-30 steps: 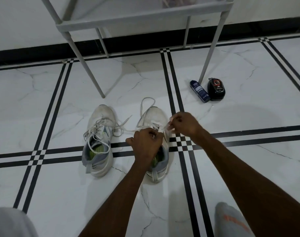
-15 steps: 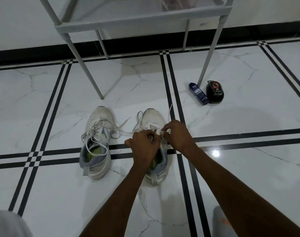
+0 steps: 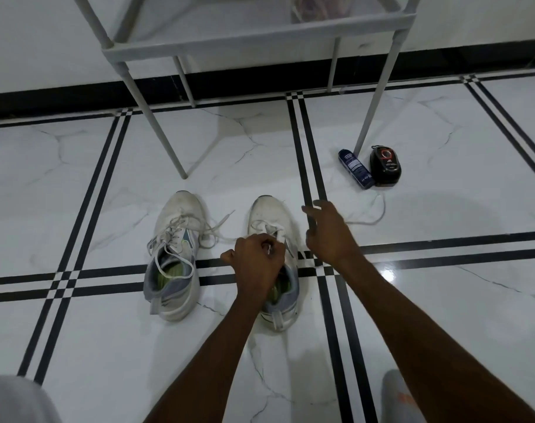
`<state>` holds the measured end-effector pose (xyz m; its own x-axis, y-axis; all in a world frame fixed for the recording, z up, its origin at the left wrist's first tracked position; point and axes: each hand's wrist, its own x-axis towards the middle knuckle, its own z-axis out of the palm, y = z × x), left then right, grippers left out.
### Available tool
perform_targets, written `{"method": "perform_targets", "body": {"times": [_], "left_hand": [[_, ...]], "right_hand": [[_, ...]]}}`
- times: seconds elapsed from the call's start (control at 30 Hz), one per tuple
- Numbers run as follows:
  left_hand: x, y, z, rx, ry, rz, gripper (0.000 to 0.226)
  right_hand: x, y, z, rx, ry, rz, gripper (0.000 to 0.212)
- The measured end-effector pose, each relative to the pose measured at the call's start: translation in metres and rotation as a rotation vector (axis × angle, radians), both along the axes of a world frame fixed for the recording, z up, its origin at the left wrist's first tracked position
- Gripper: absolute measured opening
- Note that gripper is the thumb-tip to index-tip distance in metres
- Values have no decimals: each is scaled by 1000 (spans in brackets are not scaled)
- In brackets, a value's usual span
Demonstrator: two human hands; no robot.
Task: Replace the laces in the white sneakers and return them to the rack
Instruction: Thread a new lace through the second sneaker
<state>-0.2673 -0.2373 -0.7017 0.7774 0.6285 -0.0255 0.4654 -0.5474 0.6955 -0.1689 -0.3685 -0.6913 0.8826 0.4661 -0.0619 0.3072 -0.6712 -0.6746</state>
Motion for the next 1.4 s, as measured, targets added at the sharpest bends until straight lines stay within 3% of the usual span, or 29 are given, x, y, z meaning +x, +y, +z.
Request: {"method": "perform_targets", "body": {"times": [0.1, 0.2, 0.27, 0.43, 0.5, 0.63, 0.73, 0.83, 0.87, 0.93, 1.0, 1.1, 1.13, 1.2, 1.23, 1.27, 1.33, 1.37, 1.4], "left_hand": [[-1, 2, -1, -25, -25, -25, 26], [-3, 4, -1, -1, -15, -21, 25], [-3, 3, -2, 28, -1, -18, 23], [-6, 5, 0, 31, 16, 1, 24], [-6, 6, 4, 30, 20, -22, 26], [-4, 3, 14, 57, 9, -43, 23], [3, 11, 18, 130, -99, -61, 12], [20, 21, 30, 24, -227, -310, 49], [28, 24, 37, -51, -188, -419, 54], [43, 22, 49, -137, -80, -586, 35], [53, 22, 52, -114, -102, -481, 9], [60, 37, 45, -1, -71, -105, 14], [59, 42, 43, 31, -21, -74, 29], [59, 45, 43, -48, 2, -288, 73], [59, 40, 49, -69, -22, -423, 77], [60, 35, 57, -103, -31, -531, 65], [70, 29, 64, -48, -10, -588, 19], [75, 30, 66, 40, 1, -551, 8], [81, 36, 66, 119, -4, -447, 16]], "right_hand": [[-14, 12, -10, -31, 76, 86, 39], [-22, 19, -13, -79, -32, 56, 20], [-24, 16, -16, -95, -79, 28, 19], [4, -25, -6, 27, -100, -512, 7], [14, -37, -3, -6, -99, -388, 4], [5, -18, 15, 107, 320, -69, 12], [-1, -7, 33, 232, 421, 32, 20], [7, -8, 54, 267, 435, 56, 30], [11, -9, 60, 251, 420, 64, 31], [19, -14, 73, 186, 362, 83, 33], [27, -23, 82, 167, 352, 56, 31], [34, -34, 88, 251, 374, -50, 26], [35, -37, 88, 286, 381, -70, 25], [34, -36, 87, 301, 390, -57, 25], [33, -34, 87, 289, 391, -34, 24], [31, -32, 87, 282, 397, -20, 24], [29, -28, 86, 300, 415, -30, 23], [28, -27, 85, 311, 415, -46, 23], [30, -28, 84, 316, 412, -65, 23]]}}
